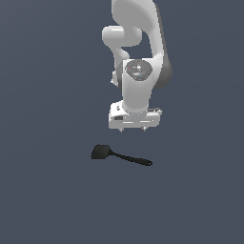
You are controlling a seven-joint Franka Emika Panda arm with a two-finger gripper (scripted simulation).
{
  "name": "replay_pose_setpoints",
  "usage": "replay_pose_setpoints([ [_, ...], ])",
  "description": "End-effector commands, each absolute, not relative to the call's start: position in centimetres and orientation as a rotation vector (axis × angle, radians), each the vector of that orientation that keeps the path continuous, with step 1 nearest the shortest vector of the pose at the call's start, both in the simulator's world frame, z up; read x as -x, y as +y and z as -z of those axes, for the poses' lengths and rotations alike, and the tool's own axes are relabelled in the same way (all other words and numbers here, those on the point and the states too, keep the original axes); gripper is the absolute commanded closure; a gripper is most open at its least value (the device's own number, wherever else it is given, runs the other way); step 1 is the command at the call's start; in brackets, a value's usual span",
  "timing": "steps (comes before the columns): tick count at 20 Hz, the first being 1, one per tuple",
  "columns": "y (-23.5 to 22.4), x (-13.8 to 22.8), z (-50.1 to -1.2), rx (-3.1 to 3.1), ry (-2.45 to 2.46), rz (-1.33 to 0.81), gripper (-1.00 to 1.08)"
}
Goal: Pick up the object and move it to a goal position.
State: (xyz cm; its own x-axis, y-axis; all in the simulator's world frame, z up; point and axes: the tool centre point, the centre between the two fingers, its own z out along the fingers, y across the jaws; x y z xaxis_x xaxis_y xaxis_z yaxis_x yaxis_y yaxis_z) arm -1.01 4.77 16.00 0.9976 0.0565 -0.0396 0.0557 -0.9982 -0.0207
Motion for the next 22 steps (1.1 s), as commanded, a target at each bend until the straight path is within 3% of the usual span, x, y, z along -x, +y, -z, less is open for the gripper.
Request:
replay_pose_setpoints([
  [1, 4.7, 1.0, -15.9, 3.12, -0.095, -0.063, -0.92],
  [22, 3.2, -0.8, -13.3, 3.054, -0.703, -0.05, -0.92],
])
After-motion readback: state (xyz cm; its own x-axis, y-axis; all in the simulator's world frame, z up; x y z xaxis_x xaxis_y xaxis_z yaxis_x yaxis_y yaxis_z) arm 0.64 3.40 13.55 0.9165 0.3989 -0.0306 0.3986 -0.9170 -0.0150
